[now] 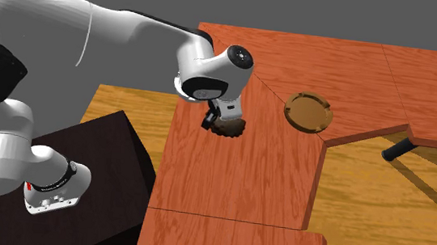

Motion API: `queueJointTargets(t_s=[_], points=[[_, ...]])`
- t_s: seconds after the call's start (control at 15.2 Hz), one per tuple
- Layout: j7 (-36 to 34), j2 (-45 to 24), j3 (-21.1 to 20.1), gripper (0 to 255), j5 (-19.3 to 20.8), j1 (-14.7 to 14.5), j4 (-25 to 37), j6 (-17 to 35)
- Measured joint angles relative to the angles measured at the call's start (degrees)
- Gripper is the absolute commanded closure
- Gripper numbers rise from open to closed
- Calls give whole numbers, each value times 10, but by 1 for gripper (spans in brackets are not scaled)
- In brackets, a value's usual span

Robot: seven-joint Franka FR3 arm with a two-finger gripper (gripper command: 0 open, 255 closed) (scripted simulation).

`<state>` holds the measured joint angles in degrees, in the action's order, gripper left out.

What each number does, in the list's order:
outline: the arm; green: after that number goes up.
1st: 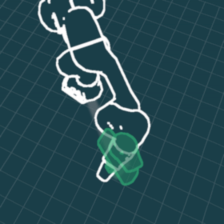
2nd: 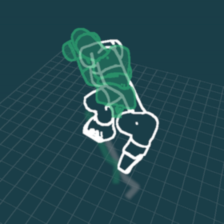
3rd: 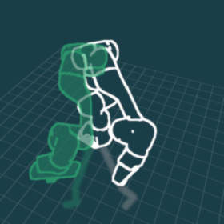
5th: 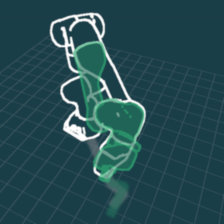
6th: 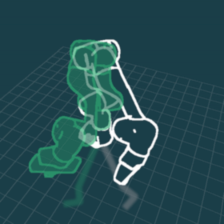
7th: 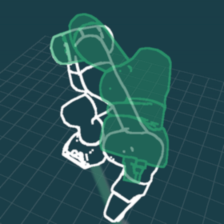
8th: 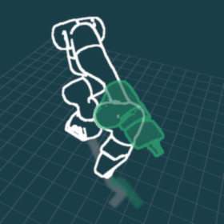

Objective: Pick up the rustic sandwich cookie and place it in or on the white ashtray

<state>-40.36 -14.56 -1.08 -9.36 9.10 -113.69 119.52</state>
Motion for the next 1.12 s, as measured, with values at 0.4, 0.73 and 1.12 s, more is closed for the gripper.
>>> queueJointTargets(t_s=[0.4,0.73,1.12], points=[[-5,24,1,255,3,1,14,-38],[-12,40,1,255,5,0,33,-73],[-30,55,-5,255,5,-8,45,-97]])
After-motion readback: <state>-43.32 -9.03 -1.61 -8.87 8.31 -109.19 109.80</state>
